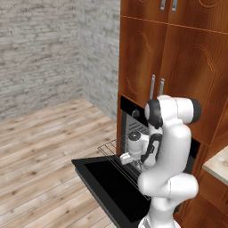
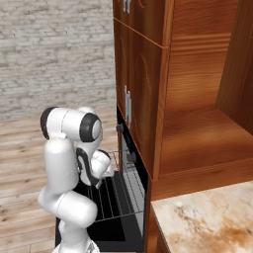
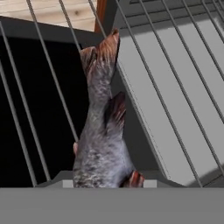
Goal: Place the fish on the rack of the oven, and slide the rack back inside. Close the oven door.
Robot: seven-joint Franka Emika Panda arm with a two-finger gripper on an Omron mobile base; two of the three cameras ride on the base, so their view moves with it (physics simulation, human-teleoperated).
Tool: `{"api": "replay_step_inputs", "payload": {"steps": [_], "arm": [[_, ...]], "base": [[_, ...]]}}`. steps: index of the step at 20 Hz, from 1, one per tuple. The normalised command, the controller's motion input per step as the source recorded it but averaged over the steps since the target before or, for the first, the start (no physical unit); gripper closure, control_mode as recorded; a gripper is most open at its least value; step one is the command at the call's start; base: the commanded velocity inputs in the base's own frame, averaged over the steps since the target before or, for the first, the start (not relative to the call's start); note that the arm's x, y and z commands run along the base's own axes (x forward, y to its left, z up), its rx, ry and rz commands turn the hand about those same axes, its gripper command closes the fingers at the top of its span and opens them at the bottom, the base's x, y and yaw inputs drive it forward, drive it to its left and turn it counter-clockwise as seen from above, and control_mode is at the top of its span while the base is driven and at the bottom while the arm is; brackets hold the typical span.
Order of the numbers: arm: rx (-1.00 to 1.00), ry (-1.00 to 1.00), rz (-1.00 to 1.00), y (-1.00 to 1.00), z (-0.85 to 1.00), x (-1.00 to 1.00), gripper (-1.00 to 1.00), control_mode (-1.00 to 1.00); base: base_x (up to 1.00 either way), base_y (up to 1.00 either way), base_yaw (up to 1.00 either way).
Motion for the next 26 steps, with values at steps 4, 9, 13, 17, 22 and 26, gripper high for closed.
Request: {"api": "replay_step_inputs", "payload": {"steps": [4, 9, 13, 17, 22, 26], "arm": [[0.0, -0.06, -0.1, 0.0, -0.46, 0.22, 1.0, -1.0], [0.0, -0.1, -0.12, 0.0, -0.36, 0.46, 1.0, -1.0], [0.0, -0.1, -0.12, 0.0, -0.29, 0.52, 1.0, -1.0], [0.0, -0.08, -0.12, 0.0, -0.32, 0.51, 1.0, -1.0], [0.0, -0.06, -0.12, 0.0, -0.3, 0.52, 1.0, -1.0], [0.0, -0.02, -0.11, 0.01, -0.24, 0.34, -1.0, -1.0]], "base": [[0.0, 0.0, 0.0], [0.0, 0.0, 0.0], [0.0, 0.0, 0.0], [0.0, 0.0, 0.0], [0.0, 0.0, 0.0], [0.0, 0.0, 0.0]]}}
